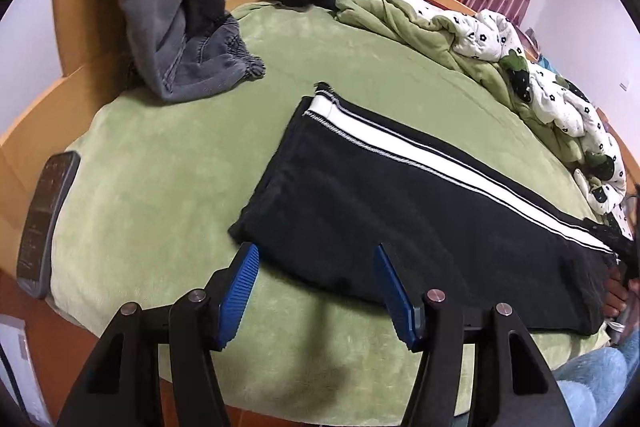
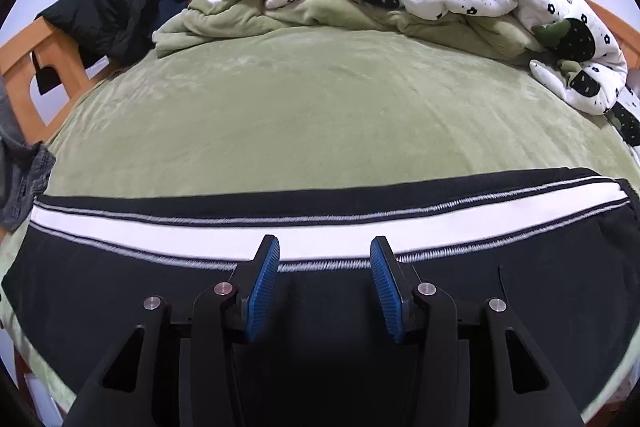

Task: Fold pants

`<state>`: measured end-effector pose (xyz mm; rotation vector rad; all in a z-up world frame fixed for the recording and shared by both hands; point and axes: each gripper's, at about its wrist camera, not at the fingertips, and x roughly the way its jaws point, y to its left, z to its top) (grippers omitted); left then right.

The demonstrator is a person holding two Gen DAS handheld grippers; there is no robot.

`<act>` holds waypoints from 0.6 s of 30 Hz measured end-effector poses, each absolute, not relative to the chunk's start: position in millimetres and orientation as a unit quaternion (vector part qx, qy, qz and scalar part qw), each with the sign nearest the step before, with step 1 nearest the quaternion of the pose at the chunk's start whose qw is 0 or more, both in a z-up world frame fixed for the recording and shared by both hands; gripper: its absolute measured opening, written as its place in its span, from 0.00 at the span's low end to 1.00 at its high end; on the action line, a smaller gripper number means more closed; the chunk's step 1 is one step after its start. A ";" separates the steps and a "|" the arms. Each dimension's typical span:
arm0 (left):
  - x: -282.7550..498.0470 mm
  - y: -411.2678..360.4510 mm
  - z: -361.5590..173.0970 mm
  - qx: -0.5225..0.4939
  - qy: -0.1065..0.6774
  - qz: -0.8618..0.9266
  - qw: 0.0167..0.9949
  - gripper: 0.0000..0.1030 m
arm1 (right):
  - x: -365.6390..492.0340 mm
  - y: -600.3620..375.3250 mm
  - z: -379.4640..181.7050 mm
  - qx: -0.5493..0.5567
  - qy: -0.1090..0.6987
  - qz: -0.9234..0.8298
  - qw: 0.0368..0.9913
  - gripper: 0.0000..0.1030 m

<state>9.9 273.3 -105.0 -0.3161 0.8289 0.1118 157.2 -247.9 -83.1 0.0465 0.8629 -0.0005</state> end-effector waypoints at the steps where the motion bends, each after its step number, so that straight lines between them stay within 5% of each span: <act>1: 11.9 273.9 -108.0 -0.154 0.402 0.055 0.901 0.52 | 153.2 -246.5 -80.4 0.022 0.419 0.001 0.908 0.45; 8: 34.3 296.2 -128.4 -0.206 0.395 0.083 0.891 0.40 | 124.5 -236.0 -56.2 0.029 0.423 0.015 0.906 0.45; 10: 39.4 299.5 -132.4 -0.214 0.394 0.083 0.890 0.08 | 119.2 -234.7 -51.5 0.027 0.424 0.014 0.905 0.45; 18: 37.2 306.9 -146.0 -0.200 0.414 0.082 0.884 0.12 | 104.7 -239.8 -49.1 0.040 0.443 0.014 0.895 0.45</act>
